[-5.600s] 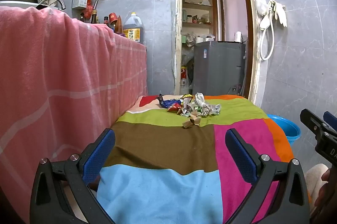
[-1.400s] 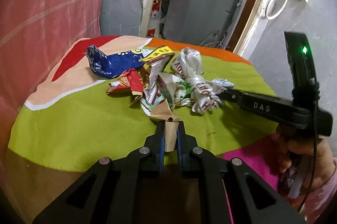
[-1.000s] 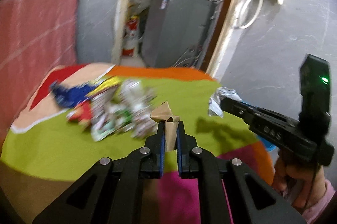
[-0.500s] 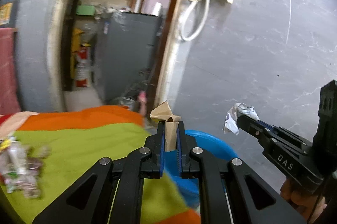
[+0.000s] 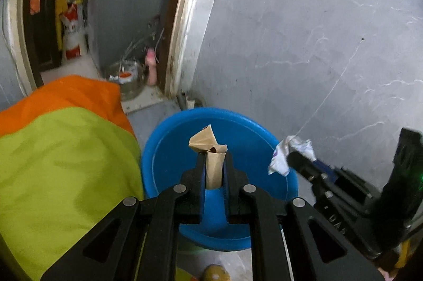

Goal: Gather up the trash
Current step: 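Carry both held scraps over the blue basin and open both grippers, then move both grippers back over the trash pile on the blanket, then grasp the red wrapper with the left gripper while the right grasps the white printed bag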

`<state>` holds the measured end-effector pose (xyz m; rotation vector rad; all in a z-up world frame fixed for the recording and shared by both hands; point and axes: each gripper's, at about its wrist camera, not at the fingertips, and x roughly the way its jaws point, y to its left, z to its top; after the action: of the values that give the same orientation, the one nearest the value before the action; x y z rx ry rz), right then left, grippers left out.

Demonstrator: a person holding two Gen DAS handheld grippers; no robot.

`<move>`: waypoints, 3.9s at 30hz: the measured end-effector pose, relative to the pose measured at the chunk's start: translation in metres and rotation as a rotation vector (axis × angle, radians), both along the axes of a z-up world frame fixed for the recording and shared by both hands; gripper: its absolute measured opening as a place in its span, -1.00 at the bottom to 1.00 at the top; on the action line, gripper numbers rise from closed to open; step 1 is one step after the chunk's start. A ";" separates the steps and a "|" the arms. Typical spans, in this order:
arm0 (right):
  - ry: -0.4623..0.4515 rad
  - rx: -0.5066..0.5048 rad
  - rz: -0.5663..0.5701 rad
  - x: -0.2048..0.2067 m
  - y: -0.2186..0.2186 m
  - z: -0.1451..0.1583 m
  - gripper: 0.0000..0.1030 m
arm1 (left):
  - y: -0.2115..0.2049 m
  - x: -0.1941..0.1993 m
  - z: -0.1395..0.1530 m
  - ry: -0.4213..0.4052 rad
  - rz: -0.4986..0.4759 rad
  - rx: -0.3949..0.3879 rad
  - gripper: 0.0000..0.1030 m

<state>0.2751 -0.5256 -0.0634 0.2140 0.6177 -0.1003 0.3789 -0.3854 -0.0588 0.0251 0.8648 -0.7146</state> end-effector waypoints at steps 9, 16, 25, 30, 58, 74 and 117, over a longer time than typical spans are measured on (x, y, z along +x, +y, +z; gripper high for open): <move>0.061 0.057 -0.008 0.002 -0.011 -0.022 -0.53 | 0.002 0.005 -0.013 0.071 0.019 0.000 -0.34; 0.029 0.057 -0.012 0.000 -0.009 -0.006 -0.44 | 0.026 -0.017 0.021 0.026 0.055 -0.085 -0.10; -0.140 -0.004 0.010 -0.025 0.020 0.056 -0.08 | 0.093 -0.045 0.078 -0.173 0.196 -0.174 0.75; -0.253 -0.033 0.043 -0.044 0.051 0.090 0.54 | 0.144 -0.070 0.111 -0.336 0.322 -0.162 0.97; -0.421 -0.036 0.320 -0.058 0.269 0.114 1.00 | 0.376 -0.178 0.101 -0.566 0.734 0.012 0.97; -0.380 -0.037 0.378 -0.043 0.302 0.093 1.00 | 0.412 -0.179 0.077 -0.528 0.828 0.050 0.97; 0.077 -0.070 0.710 0.043 0.366 0.014 -0.23 | 0.433 -0.083 0.008 -0.066 0.559 0.013 0.02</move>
<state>0.3183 -0.1601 -0.0492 -0.0852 0.7349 0.5559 0.2957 0.0477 -0.0509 -0.1747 0.7638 -0.1828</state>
